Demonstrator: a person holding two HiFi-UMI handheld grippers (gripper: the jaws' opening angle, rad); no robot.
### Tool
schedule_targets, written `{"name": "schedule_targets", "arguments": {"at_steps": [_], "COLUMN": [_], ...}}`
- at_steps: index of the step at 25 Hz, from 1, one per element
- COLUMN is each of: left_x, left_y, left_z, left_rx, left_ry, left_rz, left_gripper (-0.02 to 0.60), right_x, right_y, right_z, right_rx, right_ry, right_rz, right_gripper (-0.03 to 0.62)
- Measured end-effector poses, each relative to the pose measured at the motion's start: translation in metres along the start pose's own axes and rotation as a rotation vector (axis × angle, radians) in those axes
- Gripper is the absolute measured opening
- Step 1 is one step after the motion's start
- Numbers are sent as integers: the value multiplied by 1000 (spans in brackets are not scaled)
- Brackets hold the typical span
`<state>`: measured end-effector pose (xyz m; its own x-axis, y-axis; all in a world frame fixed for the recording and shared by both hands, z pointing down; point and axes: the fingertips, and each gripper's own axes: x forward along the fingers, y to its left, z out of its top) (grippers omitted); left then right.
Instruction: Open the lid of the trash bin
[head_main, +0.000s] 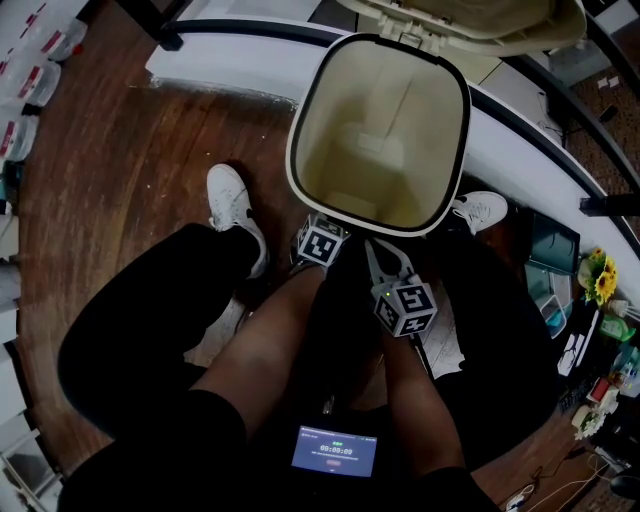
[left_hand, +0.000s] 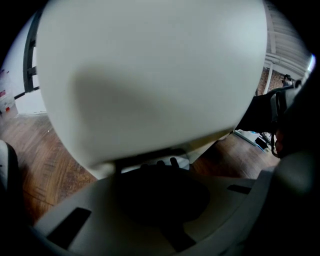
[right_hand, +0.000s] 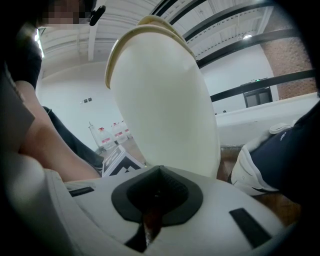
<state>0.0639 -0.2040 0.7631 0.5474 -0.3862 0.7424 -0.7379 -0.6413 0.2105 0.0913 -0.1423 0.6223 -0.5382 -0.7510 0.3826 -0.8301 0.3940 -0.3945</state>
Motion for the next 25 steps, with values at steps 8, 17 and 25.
{"name": "schedule_targets", "arguments": {"at_steps": [8, 17, 25], "left_x": [-1, -17, -75], "left_y": [1, -5, -45], "left_z": [1, 9, 23], "left_rx": [-53, -64, 94], "left_ry": [-11, -68, -152], "left_rz": [-25, -57, -82], "left_gripper": [37, 38, 38], "right_x": [0, -4, -14], "right_y": [1, 15, 43], "right_z": [5, 13, 25], "right_rx": [-6, -32, -55], "right_ry": [-5, -15, 24], "right_rz": [-2, 31, 97], "right_gripper": [11, 12, 17]}}
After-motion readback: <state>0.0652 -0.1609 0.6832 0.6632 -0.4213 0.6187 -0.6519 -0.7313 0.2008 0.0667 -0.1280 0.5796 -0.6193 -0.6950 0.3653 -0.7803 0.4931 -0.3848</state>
